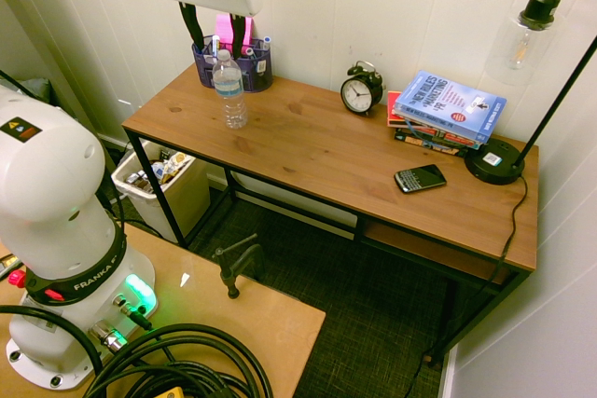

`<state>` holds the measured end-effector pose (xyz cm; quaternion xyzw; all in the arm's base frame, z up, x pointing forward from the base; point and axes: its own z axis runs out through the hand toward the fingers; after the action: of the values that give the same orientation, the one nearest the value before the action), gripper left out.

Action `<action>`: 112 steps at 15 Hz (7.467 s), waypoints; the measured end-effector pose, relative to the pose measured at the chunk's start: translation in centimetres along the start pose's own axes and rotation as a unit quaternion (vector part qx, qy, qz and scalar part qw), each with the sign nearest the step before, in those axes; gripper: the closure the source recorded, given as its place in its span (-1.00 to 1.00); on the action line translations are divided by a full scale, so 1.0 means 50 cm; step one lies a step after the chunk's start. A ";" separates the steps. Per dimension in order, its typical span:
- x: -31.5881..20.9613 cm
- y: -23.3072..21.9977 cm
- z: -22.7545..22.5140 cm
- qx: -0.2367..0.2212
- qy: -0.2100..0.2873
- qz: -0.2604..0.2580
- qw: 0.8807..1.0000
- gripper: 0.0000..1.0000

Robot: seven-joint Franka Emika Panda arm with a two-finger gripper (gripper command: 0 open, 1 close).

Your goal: Throw the bottle in the trash bin

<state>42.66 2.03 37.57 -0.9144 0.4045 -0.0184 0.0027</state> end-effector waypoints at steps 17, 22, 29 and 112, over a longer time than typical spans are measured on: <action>0.021 -0.116 0.128 -0.019 -0.029 -0.037 0.999 -1.00; 0.026 -0.126 0.167 -0.024 -0.009 -0.054 0.998 -1.00; 0.027 -0.133 0.178 -0.026 -0.006 -0.057 0.998 1.00; -0.357 -0.826 0.072 -0.015 -0.022 -0.202 0.979 -1.00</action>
<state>61.33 42.97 34.22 -0.9774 0.2111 0.0075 -0.0061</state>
